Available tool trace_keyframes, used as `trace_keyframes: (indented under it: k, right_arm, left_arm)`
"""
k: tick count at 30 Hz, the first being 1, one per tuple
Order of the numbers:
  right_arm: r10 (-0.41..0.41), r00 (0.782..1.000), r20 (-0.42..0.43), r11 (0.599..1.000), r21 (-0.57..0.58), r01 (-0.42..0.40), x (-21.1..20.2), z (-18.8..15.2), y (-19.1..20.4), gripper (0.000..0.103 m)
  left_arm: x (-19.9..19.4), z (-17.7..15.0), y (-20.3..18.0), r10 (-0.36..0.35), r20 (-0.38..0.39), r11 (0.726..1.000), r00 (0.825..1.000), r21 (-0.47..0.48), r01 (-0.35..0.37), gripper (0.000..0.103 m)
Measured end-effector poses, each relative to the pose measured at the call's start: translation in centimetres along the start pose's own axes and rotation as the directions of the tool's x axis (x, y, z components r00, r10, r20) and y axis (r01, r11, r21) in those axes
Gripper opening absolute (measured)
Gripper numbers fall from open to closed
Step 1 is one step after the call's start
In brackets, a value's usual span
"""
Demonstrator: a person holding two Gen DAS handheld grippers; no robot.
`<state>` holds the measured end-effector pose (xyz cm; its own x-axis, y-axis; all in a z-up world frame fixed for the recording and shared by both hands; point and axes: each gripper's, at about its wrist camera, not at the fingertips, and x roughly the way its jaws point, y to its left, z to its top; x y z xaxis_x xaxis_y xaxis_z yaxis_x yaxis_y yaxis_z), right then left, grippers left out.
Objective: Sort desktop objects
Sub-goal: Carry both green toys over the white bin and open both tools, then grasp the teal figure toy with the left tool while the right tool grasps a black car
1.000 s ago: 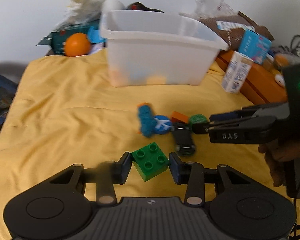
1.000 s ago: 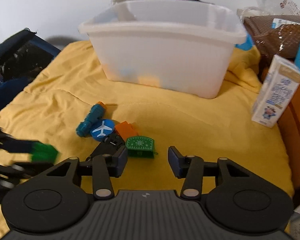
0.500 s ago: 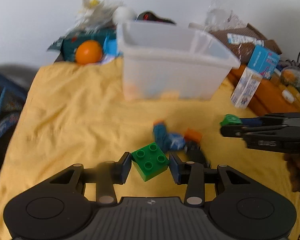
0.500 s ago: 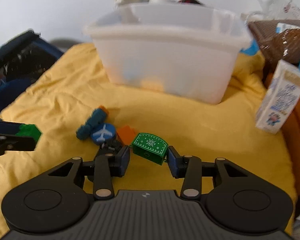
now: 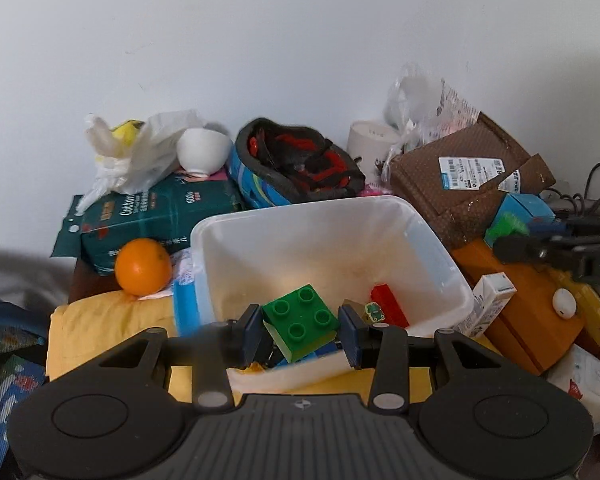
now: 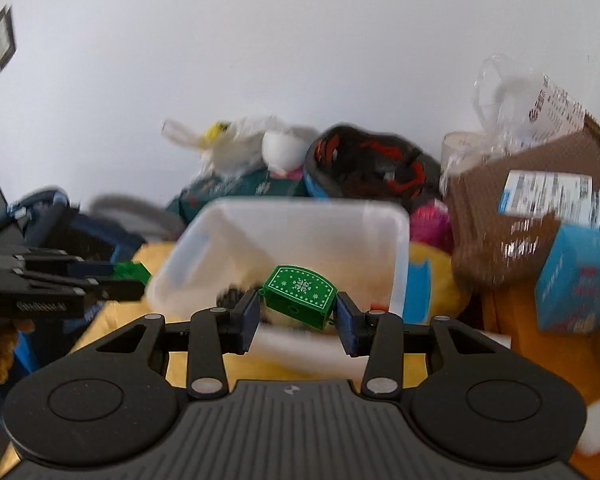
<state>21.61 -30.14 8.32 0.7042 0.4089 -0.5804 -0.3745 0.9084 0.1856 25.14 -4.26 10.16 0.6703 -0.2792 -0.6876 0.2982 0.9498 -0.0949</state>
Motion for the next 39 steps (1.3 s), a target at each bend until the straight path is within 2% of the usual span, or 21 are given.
trace_keyframes:
  k: [3, 6, 11, 13, 14, 15, 16, 20, 23, 27, 32, 35, 39]
  right_arm:
    - [-0.007, 1.000, -0.025, 1.000, -0.028, 0.006, 0.6, 2.9, 0.0, 0.045]
    - [-0.029, 0.996, -0.079, 0.999, -0.041, 0.025, 2.3, 4.9, -0.2, 0.045]
    - [-0.045, 0.989, -0.138, 0.998, -0.052, 0.038, 4.7, 5.5, -0.4, 0.045]
    - [-0.049, 0.987, -0.152, 0.998, -0.050, 0.042, 5.4, 5.4, -0.3, 0.046]
    - [-0.052, 0.986, -0.157, 0.998, -0.049, 0.045, 5.7, 5.4, -0.3, 0.046]
    - [-0.059, 0.986, -0.155, 0.997, -0.049, 0.052, 6.0, 5.4, -0.2, 0.055]
    - [-0.068, 0.986, -0.154, 0.997, -0.049, 0.061, 6.3, 5.3, -0.2, 0.068]
    - [-0.078, 0.987, -0.141, 0.996, -0.062, 0.070, 6.5, 4.8, -0.1, 0.070]
    - [-0.060, 0.988, -0.142, 0.998, -0.043, 0.055, 6.1, 3.9, -0.2, 0.070]
    - [-0.024, 0.992, -0.123, 0.998, -0.062, 0.016, 4.5, 0.3, 0.9, 0.070]
    - [0.022, 0.976, -0.216, 0.994, -0.100, -0.044, 3.8, -9.5, 4.2, 0.066]
    - [0.026, 0.959, -0.282, 0.992, -0.110, -0.059, 4.4, -14.9, 6.6, 0.064]
    - [-0.008, 0.954, -0.300, 0.992, -0.120, -0.029, 6.1, -18.7, 8.6, 0.063]
  left_arm:
    - [1.8, 1.9, 0.3, -0.019, -0.079, 1.000, 0.997, -0.021, 0.017, 0.045]
    - [2.6, 2.9, 0.2, -0.008, -0.090, 1.000, 0.996, -0.021, 0.006, 0.045]
    - [3.5, 3.9, 0.1, -0.002, -0.089, 1.000, 0.996, -0.030, -0.001, 0.045]
    - [3.7, 4.3, 0.0, 0.022, -0.070, 0.999, 0.997, -0.030, -0.024, 0.051]
    - [3.7, 4.4, 0.0, 0.054, -0.054, 0.998, 0.997, -0.029, -0.056, 0.064]
    - [3.6, 4.3, 0.0, 0.088, -0.035, 0.995, 0.995, -0.032, -0.089, 0.073]
    - [3.5, 4.3, 0.1, 0.107, -0.019, 0.994, 0.994, -0.034, -0.108, 0.073]
    - [3.3, 3.0, 1.0, 0.099, -0.015, 0.994, 0.995, -0.040, -0.099, 0.073]
    - [2.1, 0.3, 1.4, 0.099, 0.024, 0.994, 0.995, -0.046, -0.098, 0.073]
    - [0.8, -6.2, 1.1, 0.104, 0.071, 0.994, 0.992, -0.019, -0.103, 0.073]
    - [1.9, -14.7, -0.1, 0.087, 0.010, 0.996, 0.996, 0.004, -0.087, 0.072]
    - [3.4, -17.4, -0.8, 0.080, -0.057, 0.996, 0.995, 0.051, -0.078, 0.061]
    - [4.5, -18.5, -0.8, 0.073, -0.091, 0.997, 0.993, -0.003, -0.073, 0.061]
